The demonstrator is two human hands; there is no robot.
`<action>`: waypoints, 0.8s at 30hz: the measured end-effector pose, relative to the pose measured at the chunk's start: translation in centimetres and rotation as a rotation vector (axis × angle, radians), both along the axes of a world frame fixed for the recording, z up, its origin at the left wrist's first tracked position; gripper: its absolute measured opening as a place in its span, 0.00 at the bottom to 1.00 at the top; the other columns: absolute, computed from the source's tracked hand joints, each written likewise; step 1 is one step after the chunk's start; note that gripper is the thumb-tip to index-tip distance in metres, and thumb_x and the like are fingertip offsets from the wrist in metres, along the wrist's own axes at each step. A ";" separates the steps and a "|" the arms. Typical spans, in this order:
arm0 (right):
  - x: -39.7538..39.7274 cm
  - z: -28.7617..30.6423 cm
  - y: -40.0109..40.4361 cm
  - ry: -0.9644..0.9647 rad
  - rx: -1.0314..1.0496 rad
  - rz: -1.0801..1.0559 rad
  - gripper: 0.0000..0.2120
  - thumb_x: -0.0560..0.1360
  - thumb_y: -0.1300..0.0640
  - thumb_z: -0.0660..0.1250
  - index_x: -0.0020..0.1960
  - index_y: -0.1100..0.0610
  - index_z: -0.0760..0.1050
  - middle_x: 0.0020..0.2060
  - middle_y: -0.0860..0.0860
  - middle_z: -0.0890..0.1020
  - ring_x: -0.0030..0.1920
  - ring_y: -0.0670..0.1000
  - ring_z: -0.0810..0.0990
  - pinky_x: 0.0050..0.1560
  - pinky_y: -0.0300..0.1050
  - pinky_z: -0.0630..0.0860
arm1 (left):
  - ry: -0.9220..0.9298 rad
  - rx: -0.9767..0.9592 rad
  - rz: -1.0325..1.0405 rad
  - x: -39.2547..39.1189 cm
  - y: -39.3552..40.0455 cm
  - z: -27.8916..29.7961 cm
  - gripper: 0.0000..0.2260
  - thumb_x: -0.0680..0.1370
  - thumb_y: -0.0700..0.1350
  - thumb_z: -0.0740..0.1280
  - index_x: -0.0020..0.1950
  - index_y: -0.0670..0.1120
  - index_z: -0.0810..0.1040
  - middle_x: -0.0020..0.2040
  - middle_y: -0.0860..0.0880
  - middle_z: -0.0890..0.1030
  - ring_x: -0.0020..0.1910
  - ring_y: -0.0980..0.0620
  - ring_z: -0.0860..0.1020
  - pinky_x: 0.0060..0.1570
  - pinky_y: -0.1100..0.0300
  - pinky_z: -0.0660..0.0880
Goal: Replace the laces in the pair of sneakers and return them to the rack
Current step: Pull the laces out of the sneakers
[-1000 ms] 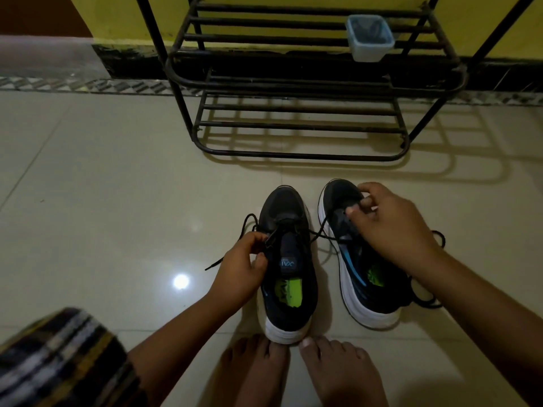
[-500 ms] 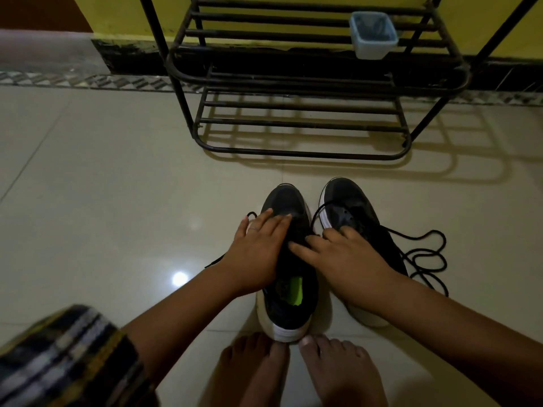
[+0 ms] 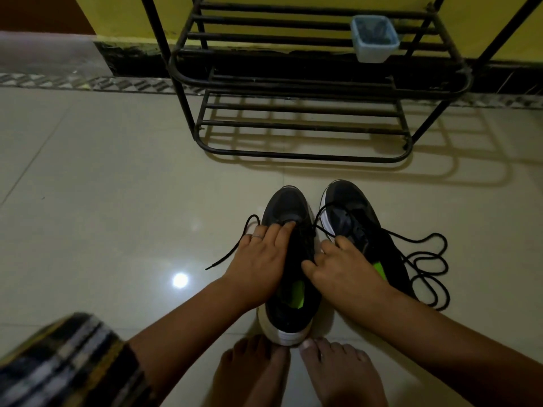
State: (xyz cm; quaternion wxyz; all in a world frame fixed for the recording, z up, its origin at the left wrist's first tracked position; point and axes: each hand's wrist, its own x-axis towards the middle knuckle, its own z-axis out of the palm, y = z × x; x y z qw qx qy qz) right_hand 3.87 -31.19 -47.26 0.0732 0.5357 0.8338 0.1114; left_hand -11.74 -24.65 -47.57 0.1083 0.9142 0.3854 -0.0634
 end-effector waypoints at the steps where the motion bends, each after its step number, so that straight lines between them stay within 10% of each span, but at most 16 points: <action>1: -0.1 -0.1 -0.1 0.007 -0.001 -0.010 0.04 0.58 0.59 0.71 0.32 0.56 0.77 0.24 0.54 0.77 0.30 0.56 0.77 0.37 0.48 0.74 | 0.012 0.018 -0.002 0.1 0.0 0.0 0.30 0.75 0.49 0.44 0.77 0.43 0.51 0.65 0.43 0.68 0.62 0.41 0.69 0.56 0.51 0.68; 13: -1.2 -0.4 -0.7 0.078 -0.080 -0.065 0.17 0.45 0.57 0.80 0.28 0.56 0.75 0.19 0.53 0.73 0.22 0.54 0.74 0.27 0.42 0.71 | -0.001 -0.006 -0.037 -0.1 0.2 -0.5 0.23 0.80 0.47 0.56 0.75 0.50 0.56 0.68 0.49 0.65 0.67 0.45 0.62 0.61 0.54 0.62; 24: -1.2 -1.0 -0.9 0.093 -0.082 -0.098 0.17 0.43 0.57 0.80 0.26 0.56 0.75 0.19 0.53 0.73 0.21 0.54 0.73 0.25 0.40 0.70 | -0.358 0.094 -0.072 -1.5 0.6 -2.1 0.13 0.69 0.44 0.59 0.52 0.49 0.75 0.50 0.48 0.76 0.53 0.45 0.69 0.45 0.53 0.72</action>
